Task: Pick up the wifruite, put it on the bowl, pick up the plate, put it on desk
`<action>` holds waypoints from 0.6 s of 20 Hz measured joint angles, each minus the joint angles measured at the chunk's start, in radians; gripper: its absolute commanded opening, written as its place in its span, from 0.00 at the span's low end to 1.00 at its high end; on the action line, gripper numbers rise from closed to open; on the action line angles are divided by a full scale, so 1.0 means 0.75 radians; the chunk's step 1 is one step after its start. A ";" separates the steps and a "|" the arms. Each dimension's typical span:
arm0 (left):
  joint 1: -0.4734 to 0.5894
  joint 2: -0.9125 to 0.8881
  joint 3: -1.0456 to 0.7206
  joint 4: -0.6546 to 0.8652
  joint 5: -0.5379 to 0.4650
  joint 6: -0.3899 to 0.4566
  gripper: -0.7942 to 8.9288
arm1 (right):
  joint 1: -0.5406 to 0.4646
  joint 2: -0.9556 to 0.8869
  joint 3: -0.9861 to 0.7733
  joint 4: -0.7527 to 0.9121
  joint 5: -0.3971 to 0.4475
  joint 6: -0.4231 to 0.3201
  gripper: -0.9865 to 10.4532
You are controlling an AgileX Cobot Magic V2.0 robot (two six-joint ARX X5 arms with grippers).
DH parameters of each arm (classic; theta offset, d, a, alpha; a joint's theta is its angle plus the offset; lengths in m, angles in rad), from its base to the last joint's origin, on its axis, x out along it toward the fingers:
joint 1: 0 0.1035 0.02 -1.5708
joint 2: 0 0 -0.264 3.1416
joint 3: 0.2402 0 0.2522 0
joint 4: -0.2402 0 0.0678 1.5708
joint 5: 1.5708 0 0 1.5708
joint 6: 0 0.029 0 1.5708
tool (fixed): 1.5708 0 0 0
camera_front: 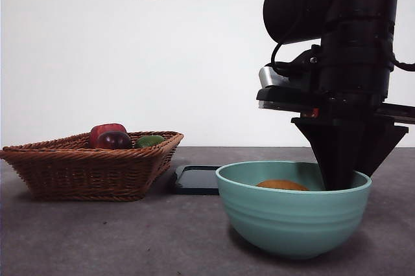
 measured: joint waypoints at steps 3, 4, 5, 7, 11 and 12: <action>0.000 0.000 0.000 0.000 0.000 0.000 0.69 | -0.007 0.000 0.037 -0.060 -0.010 0.000 0.09; 0.000 0.000 0.000 0.000 0.000 0.000 0.69 | -0.013 0.000 0.064 -0.089 -0.009 -0.001 0.09; 0.000 0.000 0.000 0.000 0.000 0.000 0.69 | -0.023 0.000 0.087 -0.109 -0.005 -0.002 0.09; 0.000 0.000 0.000 0.000 0.000 0.000 0.69 | -0.066 0.005 0.152 -0.142 0.003 -0.006 0.09; 0.000 0.000 0.000 0.000 0.000 0.000 0.69 | -0.164 0.096 0.383 -0.223 -0.015 -0.044 0.09; 0.000 0.000 0.000 0.000 0.000 0.000 0.69 | -0.190 0.146 0.462 -0.259 -0.015 -0.066 0.09</action>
